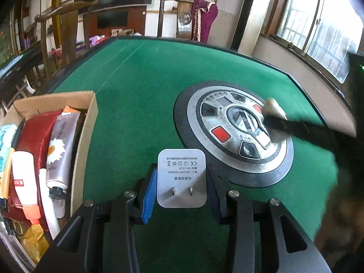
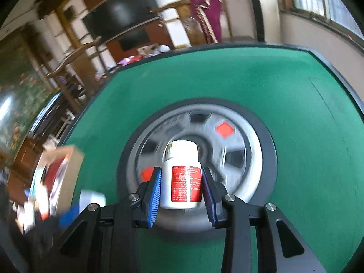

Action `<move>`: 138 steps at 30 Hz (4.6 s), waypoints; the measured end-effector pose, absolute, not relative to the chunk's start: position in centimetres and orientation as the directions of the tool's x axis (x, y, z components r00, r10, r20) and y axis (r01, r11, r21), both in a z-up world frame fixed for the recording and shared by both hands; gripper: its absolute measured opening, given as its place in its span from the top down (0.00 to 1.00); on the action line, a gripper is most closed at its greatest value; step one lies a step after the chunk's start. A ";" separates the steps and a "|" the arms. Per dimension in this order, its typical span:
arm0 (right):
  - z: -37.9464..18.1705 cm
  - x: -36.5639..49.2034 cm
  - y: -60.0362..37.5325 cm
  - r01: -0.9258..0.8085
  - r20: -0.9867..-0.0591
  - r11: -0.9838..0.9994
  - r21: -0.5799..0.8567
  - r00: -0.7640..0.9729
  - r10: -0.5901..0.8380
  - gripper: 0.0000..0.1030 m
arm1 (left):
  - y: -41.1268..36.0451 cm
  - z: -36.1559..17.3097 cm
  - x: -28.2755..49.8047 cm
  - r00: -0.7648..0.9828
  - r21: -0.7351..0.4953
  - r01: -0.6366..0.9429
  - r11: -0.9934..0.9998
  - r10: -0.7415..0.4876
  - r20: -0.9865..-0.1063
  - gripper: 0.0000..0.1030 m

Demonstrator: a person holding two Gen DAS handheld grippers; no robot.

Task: Organize objects
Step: 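Lift the plug adapter and red-labelled bottle off the turntable with both tools, then carry the plug adapter and red-labelled bottle over the cardboard box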

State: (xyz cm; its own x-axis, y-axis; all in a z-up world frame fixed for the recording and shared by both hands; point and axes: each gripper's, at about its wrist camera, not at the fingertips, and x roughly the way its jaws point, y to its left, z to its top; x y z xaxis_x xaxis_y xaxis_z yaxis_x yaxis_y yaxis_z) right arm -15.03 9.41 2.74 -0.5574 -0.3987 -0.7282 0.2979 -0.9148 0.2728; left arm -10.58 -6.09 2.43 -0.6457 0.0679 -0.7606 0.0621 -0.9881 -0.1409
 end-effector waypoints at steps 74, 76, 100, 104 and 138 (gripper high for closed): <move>1.3 -10.4 8.3 0.422 -0.682 -0.876 0.236 -0.570 -0.458 0.64 | -4.4 5.6 -8.5 -0.800 0.017 0.084 -0.996 -0.077 -0.595 0.62; 1.3 -10.3 8.2 0.425 -0.683 -0.875 0.233 -0.569 -0.459 0.64 | -4.5 5.5 -8.4 -0.800 0.017 0.085 -0.996 -0.078 -0.595 0.62; 1.8 -9.4 7.6 0.447 -0.670 -0.868 0.216 -0.578 -0.465 0.64 | -4.6 6.5 -6.9 -0.836 0.051 0.125 -0.991 -0.133 -0.532 0.62; 2.1 -9.3 7.8 0.448 -0.664 -0.867 0.219 -0.582 -0.469 0.64 | -4.4 6.8 -6.5 -0.843 0.059 0.131 -0.990 -0.142 -0.518 0.62; 6.0 -8.3 -8.3 0.661 -0.670 -0.715 0.229 -0.425 -0.608 0.64 | -20.7 11.8 -0.6 -0.760 -0.130 0.176 -0.976 -0.051 -0.647 0.62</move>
